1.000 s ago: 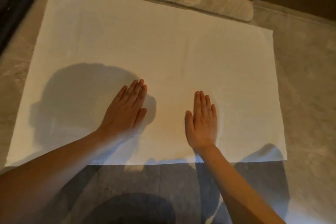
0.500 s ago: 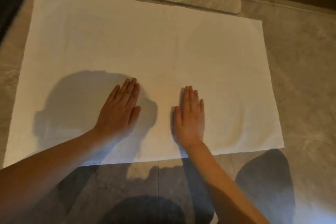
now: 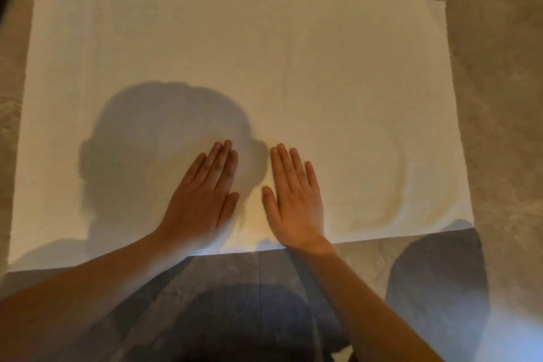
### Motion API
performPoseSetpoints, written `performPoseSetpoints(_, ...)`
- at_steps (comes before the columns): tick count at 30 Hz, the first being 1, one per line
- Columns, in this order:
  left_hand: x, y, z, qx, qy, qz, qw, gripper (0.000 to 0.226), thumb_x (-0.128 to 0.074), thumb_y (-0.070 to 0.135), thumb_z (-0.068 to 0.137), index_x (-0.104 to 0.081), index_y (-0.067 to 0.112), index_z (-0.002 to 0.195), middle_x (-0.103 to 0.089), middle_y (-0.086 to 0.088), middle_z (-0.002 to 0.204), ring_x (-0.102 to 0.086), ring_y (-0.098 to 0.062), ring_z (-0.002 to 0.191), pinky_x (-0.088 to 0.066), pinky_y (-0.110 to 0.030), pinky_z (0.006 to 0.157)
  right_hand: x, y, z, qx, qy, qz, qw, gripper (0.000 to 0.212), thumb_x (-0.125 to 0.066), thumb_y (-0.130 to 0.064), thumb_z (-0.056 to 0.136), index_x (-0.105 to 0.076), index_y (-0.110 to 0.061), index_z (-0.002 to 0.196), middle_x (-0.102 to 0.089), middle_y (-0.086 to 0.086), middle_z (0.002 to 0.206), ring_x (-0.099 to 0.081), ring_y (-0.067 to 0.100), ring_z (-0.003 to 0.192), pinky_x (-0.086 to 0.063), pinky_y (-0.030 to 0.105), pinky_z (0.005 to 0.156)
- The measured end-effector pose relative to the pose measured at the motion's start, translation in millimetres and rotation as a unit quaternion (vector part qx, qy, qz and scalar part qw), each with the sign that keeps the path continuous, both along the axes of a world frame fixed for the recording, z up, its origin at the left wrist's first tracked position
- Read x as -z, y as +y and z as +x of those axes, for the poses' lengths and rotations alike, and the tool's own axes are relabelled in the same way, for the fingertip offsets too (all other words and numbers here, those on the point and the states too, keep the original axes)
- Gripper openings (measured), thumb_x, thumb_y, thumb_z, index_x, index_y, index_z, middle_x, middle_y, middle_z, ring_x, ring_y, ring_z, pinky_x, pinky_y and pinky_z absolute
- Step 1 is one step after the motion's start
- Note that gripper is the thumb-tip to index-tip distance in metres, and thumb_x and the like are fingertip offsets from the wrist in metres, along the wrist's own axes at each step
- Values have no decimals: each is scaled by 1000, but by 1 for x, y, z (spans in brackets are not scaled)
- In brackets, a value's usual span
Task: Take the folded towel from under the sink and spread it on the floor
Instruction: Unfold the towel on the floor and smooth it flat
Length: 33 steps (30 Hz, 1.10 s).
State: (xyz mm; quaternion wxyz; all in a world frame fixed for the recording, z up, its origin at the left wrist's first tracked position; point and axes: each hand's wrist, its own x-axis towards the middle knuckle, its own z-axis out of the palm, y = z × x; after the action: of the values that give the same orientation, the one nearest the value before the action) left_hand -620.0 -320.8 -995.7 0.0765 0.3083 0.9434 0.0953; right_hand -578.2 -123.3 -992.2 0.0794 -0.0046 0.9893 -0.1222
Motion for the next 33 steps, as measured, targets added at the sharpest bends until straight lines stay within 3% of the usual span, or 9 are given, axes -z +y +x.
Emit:
performPoseSetpoints(11,3,-2,-1,7,6,4,1000,65,-21,37,102,-10,-2,154,-4,-19,163,-4,-29,151,-9,-44,122,-7,112,21,167,-9,36,985,63,-20,-39,101,-6,-15,157,-5,-1,164,1,15,151,-6,40,123)
performPoseSetpoints(17,-8,-1,1,15,-9,20,1000,65,-18,39,102,-18,-2,152,-12,-19,162,-12,-31,150,-13,-45,121,-24,97,10,193,-7,7,981,63,-20,-38,100,-7,-11,156,-5,2,164,0,17,151,-9,43,122)
performPoseSetpoints(21,-18,26,-58,2,48,75,996,60,-25,32,101,-25,0,152,-18,-17,161,-17,-30,149,-14,-46,121,-36,27,-53,92,63,-89,990,61,-20,-40,103,-11,-11,156,-9,3,164,-1,16,151,-2,33,123)
performPoseSetpoints(25,-21,49,-126,-26,43,50,997,60,-31,24,96,-30,-1,150,-27,-21,158,-23,-33,147,-15,-46,120,-31,-33,-124,71,32,-135,988,55,-24,-28,103,-16,-9,154,-15,8,163,-7,21,151,0,32,122)
performPoseSetpoints(29,-1,43,-134,-29,30,-1,999,69,-38,26,89,-25,3,152,-24,-17,160,-19,-29,149,-15,-45,120,-11,-34,-140,2,13,-79,997,55,-22,-31,105,-11,-13,156,-12,3,164,-5,18,151,-2,34,122)
performPoseSetpoints(33,3,44,-131,-35,48,14,998,62,-24,32,99,-19,3,154,-18,-15,162,-14,-27,150,-13,-45,121,-1,14,-129,-39,23,-11,999,59,-21,-40,103,-12,-16,157,-12,0,164,-4,18,151,-4,36,122)
